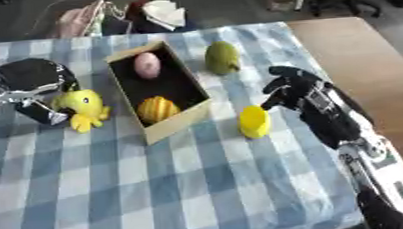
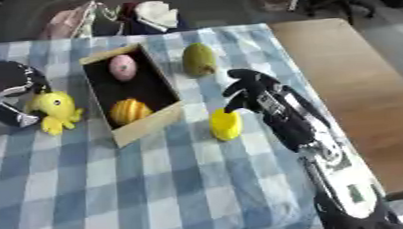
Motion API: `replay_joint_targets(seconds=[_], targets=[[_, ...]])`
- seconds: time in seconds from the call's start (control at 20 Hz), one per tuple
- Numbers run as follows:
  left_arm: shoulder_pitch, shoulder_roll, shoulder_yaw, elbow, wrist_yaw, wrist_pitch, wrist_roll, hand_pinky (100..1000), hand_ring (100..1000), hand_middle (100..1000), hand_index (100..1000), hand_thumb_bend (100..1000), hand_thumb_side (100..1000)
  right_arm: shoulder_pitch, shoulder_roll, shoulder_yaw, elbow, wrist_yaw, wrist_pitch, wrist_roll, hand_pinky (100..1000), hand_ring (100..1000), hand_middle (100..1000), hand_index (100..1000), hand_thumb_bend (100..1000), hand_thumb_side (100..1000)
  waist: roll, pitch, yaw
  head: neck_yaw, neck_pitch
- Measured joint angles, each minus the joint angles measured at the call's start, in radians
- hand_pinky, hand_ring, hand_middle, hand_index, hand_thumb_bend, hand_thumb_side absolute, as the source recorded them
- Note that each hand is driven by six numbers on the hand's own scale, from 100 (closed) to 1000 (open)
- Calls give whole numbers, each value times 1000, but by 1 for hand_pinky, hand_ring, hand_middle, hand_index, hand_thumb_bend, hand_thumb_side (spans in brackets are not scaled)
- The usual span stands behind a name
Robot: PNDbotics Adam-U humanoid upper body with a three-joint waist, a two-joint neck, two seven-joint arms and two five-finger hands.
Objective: Pick up objects on the table and place them in the box.
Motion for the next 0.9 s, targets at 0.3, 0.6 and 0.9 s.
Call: replay_joint_targets(seconds=[0.3,0.6,0.9], targets=[[-1,37,-6,-89,72,-14,24,621,400,369,510,254,245,0,0,-1,0,0,0,-5,682,579,636,858,100,732,0,0,9,-8,0],[-28,62,-25,-187,175,-23,-5,623,401,369,511,232,229,1,0,-1,0,0,0,-7,682,579,637,858,100,732,0,-1,8,-11,0],[-72,7,-41,-193,220,-32,-62,625,408,377,518,210,232,1,2,2,0,0,4,-2,682,579,637,858,100,731,0,-1,-12,0,0]])
